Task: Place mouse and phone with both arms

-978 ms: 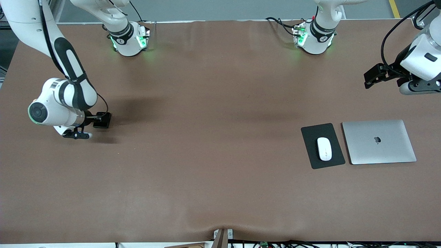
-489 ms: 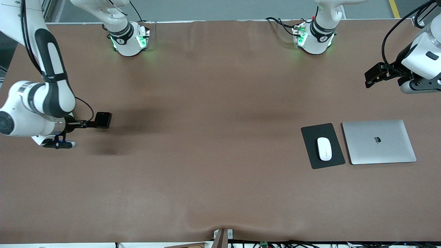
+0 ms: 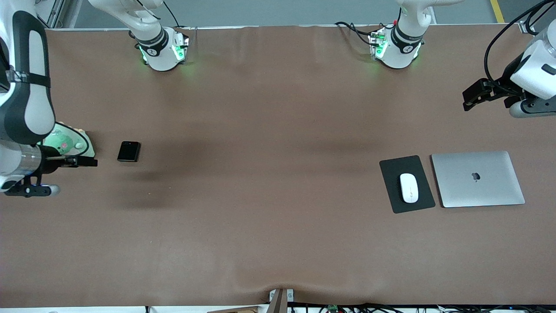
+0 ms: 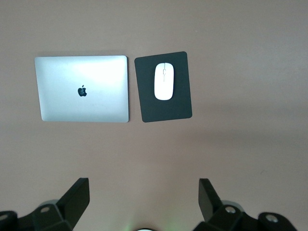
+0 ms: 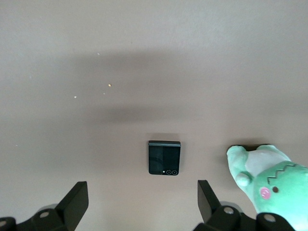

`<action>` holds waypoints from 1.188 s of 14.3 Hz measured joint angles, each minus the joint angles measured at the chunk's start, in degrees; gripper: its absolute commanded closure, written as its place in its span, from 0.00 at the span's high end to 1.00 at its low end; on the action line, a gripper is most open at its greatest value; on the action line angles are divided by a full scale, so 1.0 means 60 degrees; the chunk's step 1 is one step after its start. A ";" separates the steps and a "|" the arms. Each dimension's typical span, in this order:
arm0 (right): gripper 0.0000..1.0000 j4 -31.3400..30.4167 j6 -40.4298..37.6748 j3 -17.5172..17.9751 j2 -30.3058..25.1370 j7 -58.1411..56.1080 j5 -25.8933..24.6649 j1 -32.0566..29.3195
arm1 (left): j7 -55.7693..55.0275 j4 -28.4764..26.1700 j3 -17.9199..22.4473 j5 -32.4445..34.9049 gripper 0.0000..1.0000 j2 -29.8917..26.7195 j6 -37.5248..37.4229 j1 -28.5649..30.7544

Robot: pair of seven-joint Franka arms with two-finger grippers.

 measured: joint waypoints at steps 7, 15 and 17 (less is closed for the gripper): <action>1.00 0.2421 -0.1937 0.0009 -0.0033 0.0001 -0.0006 -0.0039 | 0.0000 0.0017 -0.0009 0.0000 1.00 -0.0107 -0.0046 -0.0003; 1.00 0.2734 -0.3550 -0.0034 -0.1408 0.0002 -0.0149 -0.0053 | 0.0000 0.0020 -0.0002 0.0000 1.00 -0.0115 -0.0046 -0.0002; 1.00 0.2344 -0.3706 -0.0026 -0.1923 0.0002 -0.0197 -0.0053 | 0.0000 0.0043 -0.0003 0.0000 1.00 -0.0115 -0.0046 -0.0003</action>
